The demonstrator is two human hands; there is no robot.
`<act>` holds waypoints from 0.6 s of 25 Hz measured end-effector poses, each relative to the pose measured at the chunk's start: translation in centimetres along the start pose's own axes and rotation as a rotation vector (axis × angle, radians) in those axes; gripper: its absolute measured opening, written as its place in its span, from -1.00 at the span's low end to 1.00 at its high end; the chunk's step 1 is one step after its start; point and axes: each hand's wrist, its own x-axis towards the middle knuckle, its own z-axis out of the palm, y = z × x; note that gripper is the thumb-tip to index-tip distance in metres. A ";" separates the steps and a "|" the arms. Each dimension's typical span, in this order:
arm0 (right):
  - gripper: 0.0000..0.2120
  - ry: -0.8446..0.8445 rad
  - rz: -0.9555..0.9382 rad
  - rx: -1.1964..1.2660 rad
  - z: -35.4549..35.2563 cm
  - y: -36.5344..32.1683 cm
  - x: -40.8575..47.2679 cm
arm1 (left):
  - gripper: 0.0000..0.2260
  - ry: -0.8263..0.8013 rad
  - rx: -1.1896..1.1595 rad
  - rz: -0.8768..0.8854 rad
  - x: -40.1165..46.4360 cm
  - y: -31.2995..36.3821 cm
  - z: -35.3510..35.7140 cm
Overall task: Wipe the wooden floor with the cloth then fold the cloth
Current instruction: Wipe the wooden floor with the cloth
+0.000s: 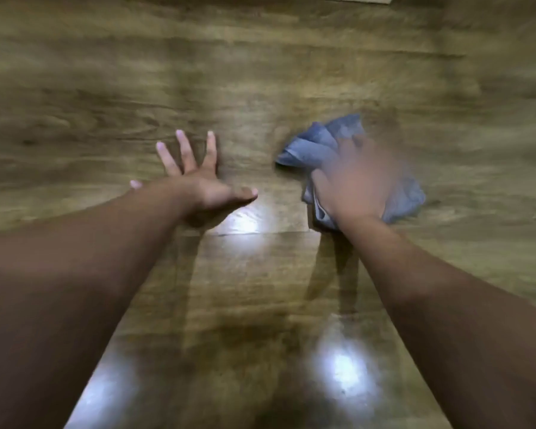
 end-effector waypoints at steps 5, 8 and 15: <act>-0.40 -0.006 0.002 0.040 1.3 0.7 8.8 | 0.23 -0.060 0.032 -0.073 0.3 0.4 -0.2; -0.39 0.009 -0.024 0.005 1.6 1.0 8.5 | 0.21 -0.051 0.008 -0.075 0.4 0.9 -0.3; -0.38 -0.081 -0.005 0.004 0.4 0.1 6.8 | 0.21 -0.047 0.001 -0.041 0.5 0.5 -0.1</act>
